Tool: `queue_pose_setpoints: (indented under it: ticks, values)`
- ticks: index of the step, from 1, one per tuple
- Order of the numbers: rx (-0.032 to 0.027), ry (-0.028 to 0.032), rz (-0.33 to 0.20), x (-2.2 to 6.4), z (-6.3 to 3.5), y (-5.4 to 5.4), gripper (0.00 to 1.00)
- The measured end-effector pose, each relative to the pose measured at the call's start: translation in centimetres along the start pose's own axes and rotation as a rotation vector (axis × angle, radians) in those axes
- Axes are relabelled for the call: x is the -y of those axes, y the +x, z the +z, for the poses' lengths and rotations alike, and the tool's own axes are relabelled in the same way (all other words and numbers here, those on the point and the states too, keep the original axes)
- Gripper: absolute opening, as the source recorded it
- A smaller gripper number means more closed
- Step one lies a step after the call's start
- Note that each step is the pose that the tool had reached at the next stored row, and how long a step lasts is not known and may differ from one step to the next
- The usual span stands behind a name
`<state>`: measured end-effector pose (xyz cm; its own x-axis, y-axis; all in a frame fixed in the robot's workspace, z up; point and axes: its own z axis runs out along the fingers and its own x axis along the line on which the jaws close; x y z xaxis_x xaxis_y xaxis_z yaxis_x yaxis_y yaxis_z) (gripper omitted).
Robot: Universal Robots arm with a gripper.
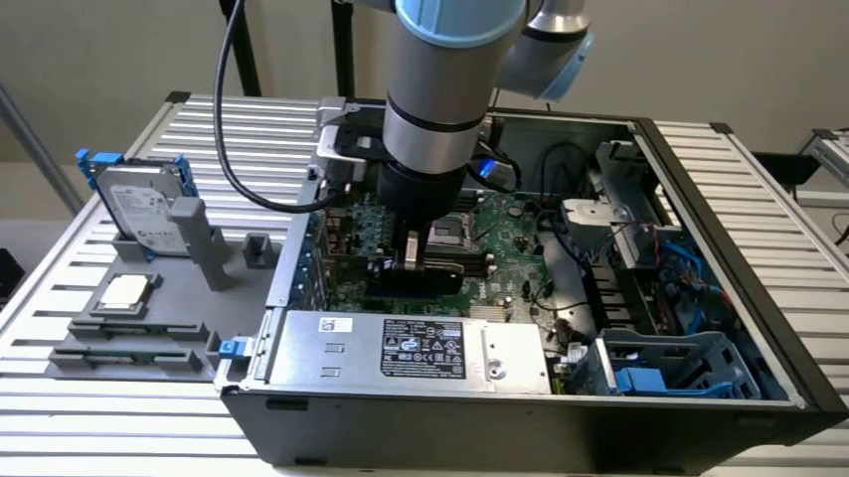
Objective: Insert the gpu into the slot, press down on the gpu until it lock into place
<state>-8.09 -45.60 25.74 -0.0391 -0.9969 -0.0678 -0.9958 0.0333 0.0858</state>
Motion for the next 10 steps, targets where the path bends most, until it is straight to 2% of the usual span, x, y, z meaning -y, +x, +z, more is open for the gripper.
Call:
queue_pose_setpoints:
  ticks: [10]
  values:
    - [-0.0011,-0.0048,-0.002,0.16,0.2,0.04,0.26]
